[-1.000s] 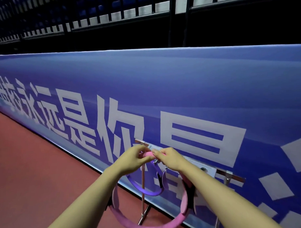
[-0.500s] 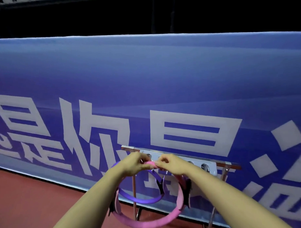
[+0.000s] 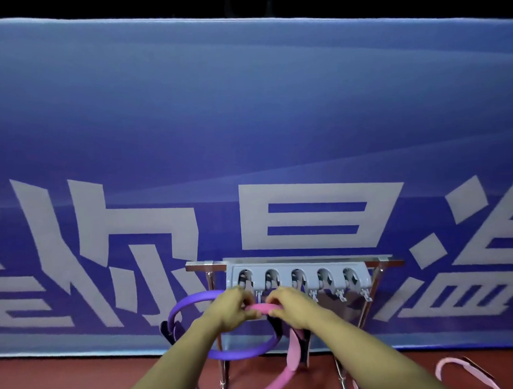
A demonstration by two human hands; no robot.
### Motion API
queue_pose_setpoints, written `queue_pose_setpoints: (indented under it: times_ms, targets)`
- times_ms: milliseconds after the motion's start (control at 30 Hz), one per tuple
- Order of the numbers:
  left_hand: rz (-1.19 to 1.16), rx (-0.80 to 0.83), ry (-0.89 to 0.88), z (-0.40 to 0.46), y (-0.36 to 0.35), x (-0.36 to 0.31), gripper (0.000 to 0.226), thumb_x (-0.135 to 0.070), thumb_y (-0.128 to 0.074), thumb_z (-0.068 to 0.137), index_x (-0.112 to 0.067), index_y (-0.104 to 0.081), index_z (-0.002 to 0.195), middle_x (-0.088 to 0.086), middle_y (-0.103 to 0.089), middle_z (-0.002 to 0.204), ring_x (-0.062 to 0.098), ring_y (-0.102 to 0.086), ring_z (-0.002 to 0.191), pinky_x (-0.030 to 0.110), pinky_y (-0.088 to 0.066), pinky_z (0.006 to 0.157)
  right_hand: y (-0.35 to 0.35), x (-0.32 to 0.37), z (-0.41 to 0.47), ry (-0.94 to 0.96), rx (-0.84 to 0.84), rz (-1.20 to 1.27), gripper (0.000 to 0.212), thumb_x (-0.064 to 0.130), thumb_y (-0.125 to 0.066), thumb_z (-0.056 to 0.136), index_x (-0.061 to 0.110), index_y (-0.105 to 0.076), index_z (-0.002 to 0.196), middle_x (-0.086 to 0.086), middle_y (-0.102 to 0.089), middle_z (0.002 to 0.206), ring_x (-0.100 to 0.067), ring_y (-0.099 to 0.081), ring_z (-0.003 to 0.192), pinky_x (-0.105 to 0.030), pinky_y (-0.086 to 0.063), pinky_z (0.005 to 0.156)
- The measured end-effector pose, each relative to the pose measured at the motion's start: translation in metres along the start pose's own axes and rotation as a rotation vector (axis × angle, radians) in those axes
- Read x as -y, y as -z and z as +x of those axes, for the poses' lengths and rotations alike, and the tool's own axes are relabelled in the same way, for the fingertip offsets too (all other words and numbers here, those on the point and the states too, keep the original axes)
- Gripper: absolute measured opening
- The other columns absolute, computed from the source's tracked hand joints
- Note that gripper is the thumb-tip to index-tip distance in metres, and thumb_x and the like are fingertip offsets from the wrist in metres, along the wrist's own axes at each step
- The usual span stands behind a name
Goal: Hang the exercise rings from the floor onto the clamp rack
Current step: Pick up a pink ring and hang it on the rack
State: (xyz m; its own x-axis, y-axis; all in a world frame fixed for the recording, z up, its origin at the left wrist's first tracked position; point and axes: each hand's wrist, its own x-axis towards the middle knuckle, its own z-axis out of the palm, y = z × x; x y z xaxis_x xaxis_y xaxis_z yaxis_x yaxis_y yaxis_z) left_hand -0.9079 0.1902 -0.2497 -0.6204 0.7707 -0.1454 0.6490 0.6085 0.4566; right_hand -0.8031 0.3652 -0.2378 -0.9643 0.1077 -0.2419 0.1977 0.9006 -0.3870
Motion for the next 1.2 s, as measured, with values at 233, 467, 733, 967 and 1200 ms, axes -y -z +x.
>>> queue_pose_setpoints:
  times_ms: [233,467,733,967,1200]
  targets:
    - [0.055,-0.031,0.087,0.033,-0.016,0.024,0.041,-0.065,-0.067,0.085,-0.029,-0.071,0.103,-0.006,-0.067,0.096,0.02,-0.061,0.087,0.033,-0.045,0.07,-0.013,-0.02,0.046,-0.026,-0.014,0.04,0.029,0.032,-0.064,0.095,0.024,-0.067,0.122,-0.002,-0.066,0.128,-0.024,-0.06,0.119,-0.032,-0.046,0.098]
    - [0.143,-0.062,0.1,0.061,-0.014,0.033,0.049,-0.076,-0.058,0.083,-0.034,-0.073,0.103,-0.004,-0.074,0.1,0.025,-0.069,0.097,0.034,-0.052,0.076,-0.016,-0.035,0.075,-0.071,-0.052,0.065,0.023,0.037,-0.067,0.092,0.028,-0.066,0.113,0.0,-0.071,0.118,-0.024,-0.065,0.112,-0.036,-0.051,0.095]
    - [0.122,-0.153,0.107,0.069,-0.021,0.034,0.045,-0.067,-0.062,0.086,-0.027,-0.074,0.102,-0.008,-0.062,0.105,0.02,-0.055,0.11,0.035,-0.051,0.081,-0.018,-0.037,0.087,-0.036,-0.152,0.07,0.013,0.034,-0.072,0.09,0.025,-0.07,0.099,0.005,-0.061,0.111,-0.02,-0.063,0.105,-0.034,-0.049,0.087]
    - [0.08,-0.079,0.135,0.075,-0.017,0.035,0.042,-0.067,-0.071,0.079,-0.029,-0.075,0.096,-0.006,-0.061,0.1,0.019,-0.061,0.105,0.035,-0.053,0.078,-0.017,-0.036,0.083,-0.015,-0.15,0.068,0.01,0.03,-0.072,0.09,0.024,-0.069,0.097,0.008,-0.063,0.096,-0.017,-0.061,0.102,-0.033,-0.05,0.087]
    - [0.058,0.002,0.187,0.069,-0.022,0.036,0.041,-0.064,-0.074,0.077,-0.032,-0.07,0.103,-0.01,-0.069,0.088,0.018,-0.067,0.091,0.031,-0.052,0.077,-0.009,-0.033,0.069,-0.067,-0.067,0.057,0.009,0.024,-0.067,0.09,0.024,-0.072,0.098,0.011,-0.069,0.089,-0.017,-0.069,0.095,-0.029,-0.052,0.083]
